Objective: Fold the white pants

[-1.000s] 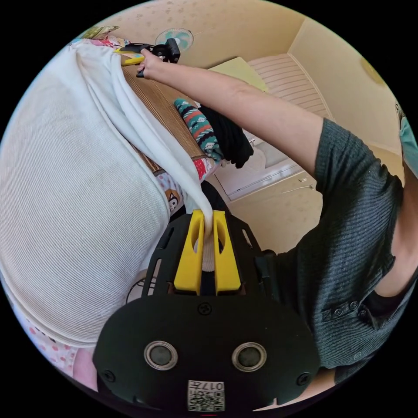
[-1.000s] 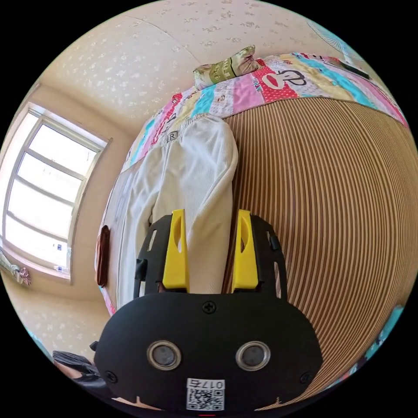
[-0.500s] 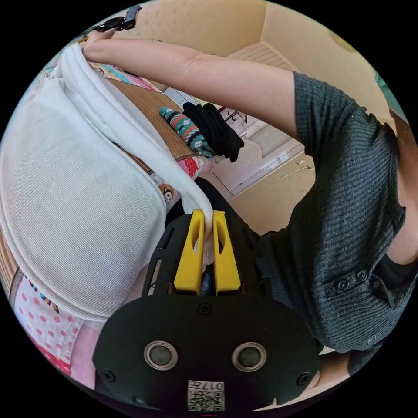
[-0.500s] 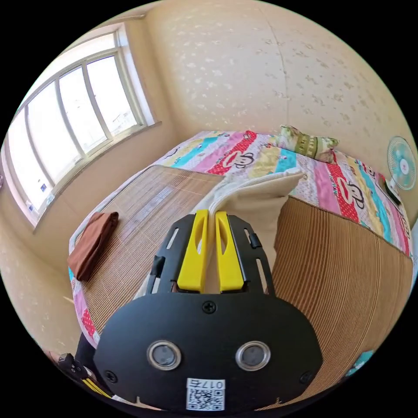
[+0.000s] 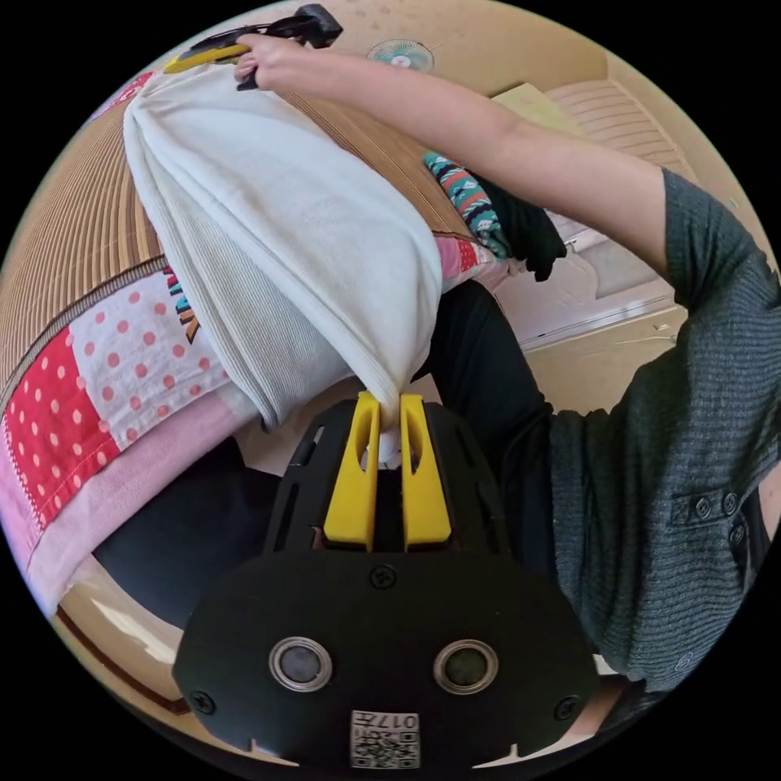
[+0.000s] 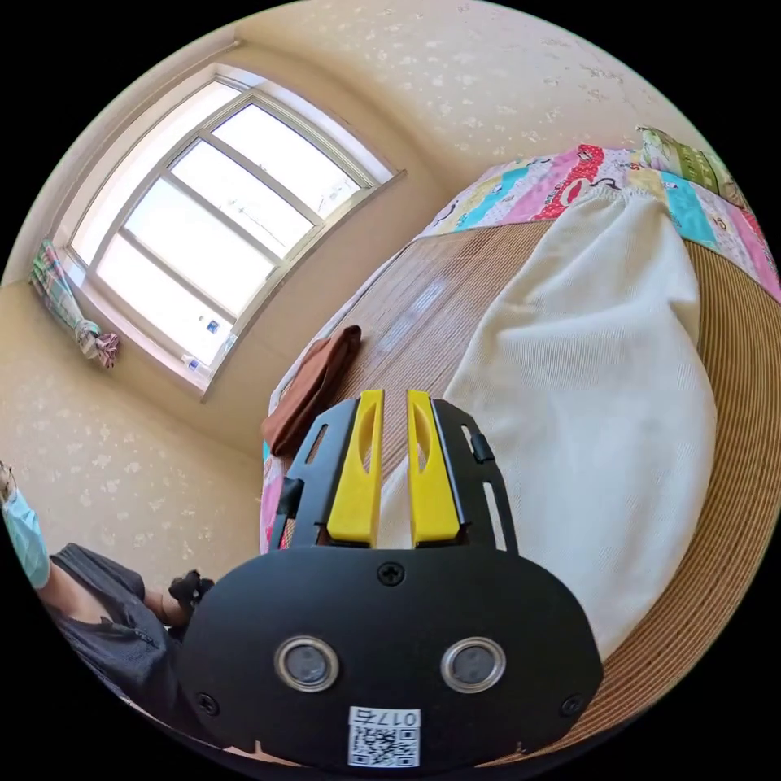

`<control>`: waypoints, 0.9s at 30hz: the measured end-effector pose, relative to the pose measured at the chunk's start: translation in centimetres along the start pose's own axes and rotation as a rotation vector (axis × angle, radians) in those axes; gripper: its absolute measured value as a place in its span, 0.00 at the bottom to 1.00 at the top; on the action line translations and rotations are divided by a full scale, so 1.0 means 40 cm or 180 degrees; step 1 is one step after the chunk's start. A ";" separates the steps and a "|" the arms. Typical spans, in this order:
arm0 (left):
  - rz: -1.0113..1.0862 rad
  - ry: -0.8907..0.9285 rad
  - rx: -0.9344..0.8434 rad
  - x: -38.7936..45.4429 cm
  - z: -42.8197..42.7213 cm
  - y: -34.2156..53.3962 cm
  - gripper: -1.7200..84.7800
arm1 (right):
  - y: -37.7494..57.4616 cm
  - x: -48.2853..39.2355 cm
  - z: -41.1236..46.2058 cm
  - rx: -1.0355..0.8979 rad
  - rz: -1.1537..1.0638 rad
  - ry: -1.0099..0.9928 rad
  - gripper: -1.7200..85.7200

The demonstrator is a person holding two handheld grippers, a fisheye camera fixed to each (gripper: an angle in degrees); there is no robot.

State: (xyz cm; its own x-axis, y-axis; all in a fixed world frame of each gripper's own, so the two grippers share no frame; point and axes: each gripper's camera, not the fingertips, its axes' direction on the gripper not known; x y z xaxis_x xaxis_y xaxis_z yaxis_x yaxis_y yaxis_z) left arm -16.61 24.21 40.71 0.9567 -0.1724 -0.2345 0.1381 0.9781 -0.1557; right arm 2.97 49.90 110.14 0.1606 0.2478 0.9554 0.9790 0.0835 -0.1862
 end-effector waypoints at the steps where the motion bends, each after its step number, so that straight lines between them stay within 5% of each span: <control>1: -0.0038 0.0029 0.0027 -0.004 -0.001 -0.003 0.09 | 0.073 -0.017 -0.037 -0.0074 -0.0037 0.0061 0.07; 9: -0.0525 -0.0008 0.0558 -0.081 -0.054 -0.061 0.15 | 0.640 -0.103 -0.305 -0.0090 0.0513 0.0624 0.10; 14: -0.0736 0.0011 0.0513 -0.119 -0.047 -0.129 0.08 | 0.906 -0.172 -0.410 0.0267 0.1048 0.0792 0.11; 21: 0.0009 0.0721 0.0967 -0.076 -0.205 -0.066 0.06 | 0.991 -0.189 -0.464 0.0478 0.1165 0.0746 0.11; 27: -0.1116 -0.0248 0.0493 -0.142 -0.130 -0.039 0.07 | 0.997 -0.150 -0.413 0.0254 0.1207 0.0569 0.12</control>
State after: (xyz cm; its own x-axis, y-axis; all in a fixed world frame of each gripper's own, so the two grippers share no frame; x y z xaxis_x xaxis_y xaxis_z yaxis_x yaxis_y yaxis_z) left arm -23.62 23.07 37.28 0.8603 -0.4958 -0.1184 0.4915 0.8684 -0.0653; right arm 43.15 35.79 100.77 0.5335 0.1046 0.8393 0.8347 0.0950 -0.5425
